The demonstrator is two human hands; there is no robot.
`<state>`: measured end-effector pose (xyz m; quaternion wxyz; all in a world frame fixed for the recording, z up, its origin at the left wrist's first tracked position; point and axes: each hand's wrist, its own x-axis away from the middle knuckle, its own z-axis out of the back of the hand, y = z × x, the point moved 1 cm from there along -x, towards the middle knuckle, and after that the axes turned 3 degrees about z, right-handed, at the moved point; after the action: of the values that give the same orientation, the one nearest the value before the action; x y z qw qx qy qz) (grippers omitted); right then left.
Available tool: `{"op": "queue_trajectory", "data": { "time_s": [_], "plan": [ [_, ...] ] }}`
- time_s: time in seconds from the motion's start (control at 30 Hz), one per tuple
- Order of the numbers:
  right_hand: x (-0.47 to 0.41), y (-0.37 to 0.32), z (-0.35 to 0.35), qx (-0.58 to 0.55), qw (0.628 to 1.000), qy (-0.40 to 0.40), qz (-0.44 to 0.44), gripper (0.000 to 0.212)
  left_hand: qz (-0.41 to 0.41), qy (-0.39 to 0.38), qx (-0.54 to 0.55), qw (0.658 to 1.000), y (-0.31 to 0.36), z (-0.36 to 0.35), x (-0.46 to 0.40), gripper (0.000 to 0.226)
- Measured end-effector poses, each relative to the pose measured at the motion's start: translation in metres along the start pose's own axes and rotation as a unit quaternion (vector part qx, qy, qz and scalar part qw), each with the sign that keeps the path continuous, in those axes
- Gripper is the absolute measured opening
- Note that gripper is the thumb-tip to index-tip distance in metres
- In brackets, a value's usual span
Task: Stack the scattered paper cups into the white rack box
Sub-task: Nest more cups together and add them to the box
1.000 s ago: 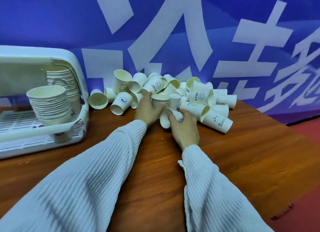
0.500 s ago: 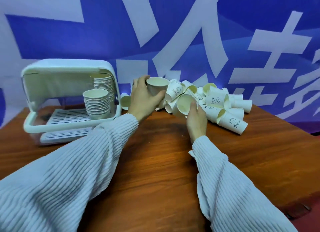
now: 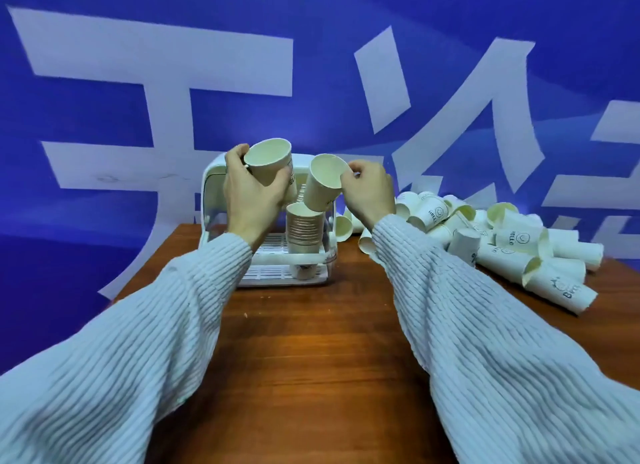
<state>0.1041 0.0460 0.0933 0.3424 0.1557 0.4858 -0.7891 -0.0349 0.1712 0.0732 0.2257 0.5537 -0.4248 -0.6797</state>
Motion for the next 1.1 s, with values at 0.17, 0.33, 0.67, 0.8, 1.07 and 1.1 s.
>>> {"op": "queue_trajectory", "data": {
  "time_s": [0.17, 0.33, 0.67, 0.8, 1.07, 1.1],
  "plan": [
    [-0.011, -0.004, -0.033, 0.075, 0.994, -0.066, -0.038, 0.019, 0.003, 0.006, 0.0, 1.0, -0.018, 0.019, -0.001, 0.078],
    [-0.009, 0.002, -0.054, 0.222, 0.957, -0.18, -0.046, 0.017, -0.022, -0.012, -0.05, 0.998, -0.029, 0.02, -0.003, 0.078],
    [-0.002, 0.022, -0.074, 0.05, 0.961, -0.258, -0.085, 0.039, -0.073, -0.16, -0.157, 0.972, -0.029, -0.026, -0.021, 0.071],
    [0.01, 0.038, -0.078, -0.084, 0.966, -0.178, -0.168, 0.051, -0.059, -0.224, -0.253, 0.939, -0.056, -0.029, -0.007, 0.075],
    [0.034, 0.086, -0.068, -0.159, 0.971, -0.094, -0.151, 0.031, -0.067, -0.215, -0.335, 0.915, -0.066, -0.031, -0.002, 0.068],
    [0.035, 0.093, -0.063, -0.155, 0.971, -0.088, -0.16, 0.03, -0.075, -0.206, -0.34, 0.915, -0.064, -0.033, -0.002, 0.065]
  ]
}}
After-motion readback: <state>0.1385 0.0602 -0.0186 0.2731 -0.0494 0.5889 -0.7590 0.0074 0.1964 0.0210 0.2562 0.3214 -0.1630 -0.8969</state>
